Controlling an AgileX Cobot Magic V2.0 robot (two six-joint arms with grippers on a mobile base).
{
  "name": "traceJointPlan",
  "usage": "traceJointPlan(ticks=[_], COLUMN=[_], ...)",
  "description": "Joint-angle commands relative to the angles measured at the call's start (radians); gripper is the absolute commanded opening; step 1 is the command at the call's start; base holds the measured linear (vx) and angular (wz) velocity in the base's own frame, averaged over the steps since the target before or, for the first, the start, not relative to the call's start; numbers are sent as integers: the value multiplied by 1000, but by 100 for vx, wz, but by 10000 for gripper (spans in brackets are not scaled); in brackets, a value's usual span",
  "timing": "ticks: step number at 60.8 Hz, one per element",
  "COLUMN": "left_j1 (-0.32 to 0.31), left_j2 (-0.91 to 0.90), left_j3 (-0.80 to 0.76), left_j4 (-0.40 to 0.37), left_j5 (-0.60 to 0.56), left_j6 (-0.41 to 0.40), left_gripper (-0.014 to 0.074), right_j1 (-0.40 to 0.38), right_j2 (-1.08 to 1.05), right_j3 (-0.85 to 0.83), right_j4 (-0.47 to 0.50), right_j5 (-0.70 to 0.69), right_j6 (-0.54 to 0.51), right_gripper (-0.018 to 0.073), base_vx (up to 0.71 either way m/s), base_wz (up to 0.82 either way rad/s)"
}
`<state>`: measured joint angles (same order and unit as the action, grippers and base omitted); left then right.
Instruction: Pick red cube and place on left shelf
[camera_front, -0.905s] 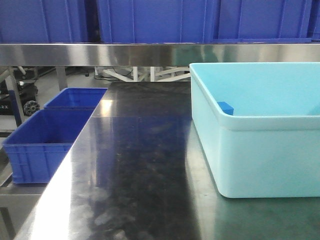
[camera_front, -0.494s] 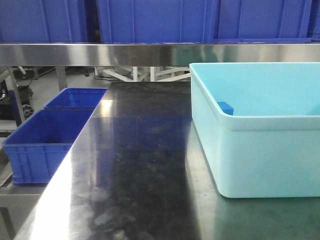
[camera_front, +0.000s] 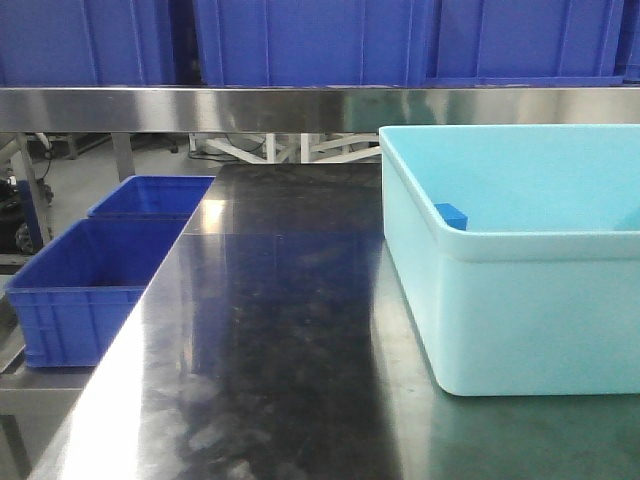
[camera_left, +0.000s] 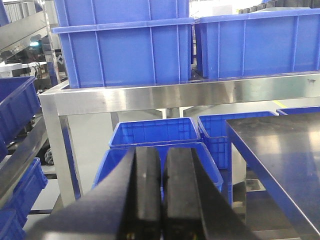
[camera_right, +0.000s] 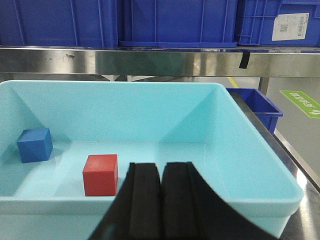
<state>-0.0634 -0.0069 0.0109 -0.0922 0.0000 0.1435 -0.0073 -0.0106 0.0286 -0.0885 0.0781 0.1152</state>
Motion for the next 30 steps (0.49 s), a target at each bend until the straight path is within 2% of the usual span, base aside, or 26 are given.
traceJointPlan(ticks=[1,18,30], left_j1=[-3,-3,-3], left_j2=[7,7,7], left_j3=[22,22,22], left_j4=[-6,-6,-6], left_j5=[-83,-83,-83], left_j6=[1,1,1], left_gripper=[106,106,106], right_j1=[-6,-6,-6], right_j2=[-17,-17,-17], right_j3=[-24,-24,-24], right_j4=[-2,-2,-2], right_j5=[-95,-110,-189], right_j6=[-5,-5,9], right_gripper=[52,52,52], base_vx=[0,0,0], base_wz=[0,0,0])
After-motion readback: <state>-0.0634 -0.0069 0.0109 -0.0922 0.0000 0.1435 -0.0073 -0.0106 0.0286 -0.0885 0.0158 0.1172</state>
